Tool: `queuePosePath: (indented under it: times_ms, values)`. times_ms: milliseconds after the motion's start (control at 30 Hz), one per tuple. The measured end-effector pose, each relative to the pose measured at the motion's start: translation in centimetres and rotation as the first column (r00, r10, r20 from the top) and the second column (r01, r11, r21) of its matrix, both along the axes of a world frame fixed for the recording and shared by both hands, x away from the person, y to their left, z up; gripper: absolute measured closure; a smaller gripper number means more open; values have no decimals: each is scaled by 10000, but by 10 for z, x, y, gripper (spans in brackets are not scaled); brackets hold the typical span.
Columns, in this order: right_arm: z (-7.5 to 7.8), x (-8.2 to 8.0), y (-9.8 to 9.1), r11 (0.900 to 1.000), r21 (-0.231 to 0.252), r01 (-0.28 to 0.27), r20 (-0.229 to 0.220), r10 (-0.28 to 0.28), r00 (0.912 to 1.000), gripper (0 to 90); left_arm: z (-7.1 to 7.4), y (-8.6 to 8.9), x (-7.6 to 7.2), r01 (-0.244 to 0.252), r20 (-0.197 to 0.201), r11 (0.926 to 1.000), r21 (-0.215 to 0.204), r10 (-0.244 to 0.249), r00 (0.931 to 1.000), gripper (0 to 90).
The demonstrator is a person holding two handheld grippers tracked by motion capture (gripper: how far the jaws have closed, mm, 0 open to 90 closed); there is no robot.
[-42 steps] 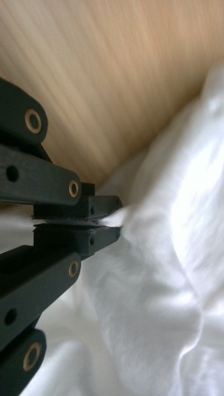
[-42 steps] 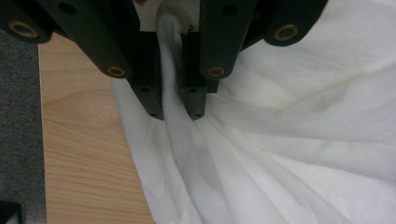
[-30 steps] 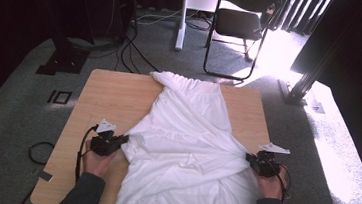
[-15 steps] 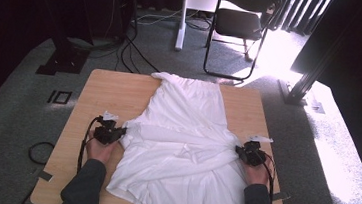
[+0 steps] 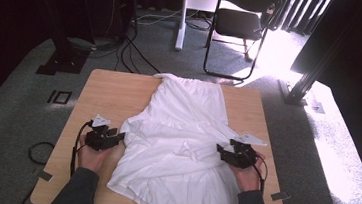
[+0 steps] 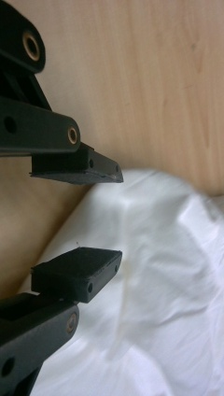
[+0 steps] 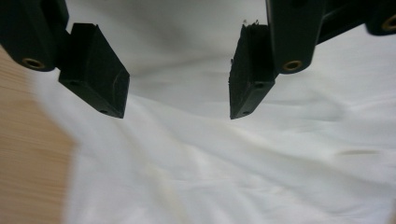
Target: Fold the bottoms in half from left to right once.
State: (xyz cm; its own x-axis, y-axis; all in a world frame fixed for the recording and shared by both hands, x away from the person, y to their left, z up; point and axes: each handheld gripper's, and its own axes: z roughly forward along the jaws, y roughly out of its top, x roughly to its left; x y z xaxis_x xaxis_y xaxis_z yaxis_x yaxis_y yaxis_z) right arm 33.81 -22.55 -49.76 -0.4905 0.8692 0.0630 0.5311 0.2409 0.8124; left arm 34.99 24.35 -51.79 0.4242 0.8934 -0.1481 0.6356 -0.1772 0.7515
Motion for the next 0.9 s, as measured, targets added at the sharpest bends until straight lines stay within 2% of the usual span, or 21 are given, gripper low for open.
queuePosePath:
  times_ms: [100, 133, 200, 267, 300, 333, 367, 400, 467, 533, 567, 600, 633, 667, 800, 900]
  values:
    - [-5, -1, 28, 9975, 22, -713, -215, 713, 9972, 308, -4, 1, -12, 218, -100, 9995, -230, -221, 9997, 562]
    - [-7, 0, 37, 9964, -178, -826, -270, 821, 9963, 287, -4, 1, -17, 282, -57, 9991, -314, -284, 9996, 552]
    - [-13, 3, 53, 9924, -584, -1086, -338, 1068, 9937, 234, -6, 1, -26, 496, -94, 9959, -756, -505, 9987, 544]
    - [-21, 8, 66, 9866, -920, -1344, -707, 1282, 9892, 205, -9, -1, -34, 693, -165, 9948, -745, -707, 9974, 525]
    - [-26, 10, 71, 9822, -1263, -1389, -745, 1303, 9887, 212, -11, -2, -38, 815, -220, 9928, -882, -838, 9962, 520]
    - [-30, 11, 75, 9768, -1718, -1279, -730, 1169, 9905, 255, -14, -3, -40, 936, -306, 9897, -1086, -974, 9948, 516]
    - [-33, 13, 78, 9710, -2052, -1223, -780, 1084, 9910, 376, -16, -5, -42, 1030, -415, 9884, -1119, -1082, 9933, 509]
    - [-34, 14, 77, 9678, -2132, -1340, -866, 1179, 9892, 566, -18, -8, -44, 1169, -475, 9869, -1112, -1227, 9913, 506]
    - [-33, 13, 71, 9747, -1652, -1503, -994, 1351, 9858, 797, -24, -16, -46, 1445, -728, 9844, -1008, -1522, 9857, 503]
    - [-27, 8, 61, 9825, -1302, -1331, -848, 1227, 9888, 871, -31, -25, -45, 1632, -1116, 9841, -700, -1703, 9791, 526]
    - [-23, 3, 54, 9849, -1191, -1254, -702, 1177, 9906, 882, -32, -28, -46, 1725, -1105, 9831, -606, -1783, 9777, 579]
    - [-20, -1, 47, 9874, -1141, -1094, -594, 1032, 9929, 885, -32, -29, -46, 1811, -1189, 9825, -445, -1852, 9755, 692]
    - [-17, -6, 39, 9890, -1119, -969, -530, 914, 9944, 887, -31, -31, -47, 1819, -1158, 9829, -281, -1840, 9761, 804]
    - [-15, -11, 31, 9906, -1056, -872, -450, 828, 9955, 887, -29, -30, -49, 1894, -1056, 9817, -216, -1906, 9760, 861]
    - [-10, -38, -8, 9967, -721, -381, -331, 358, 9988, 888, -19, -25, -59, 1879, -777, 9816, -339, -1900, 9787, 893]
    - [-10, -62, -35, 9981, -620, -7, -370, -16, 9993, 888, -13, -19, -70, 1894, -600, 9816, -228, -1905, 9799, 895]
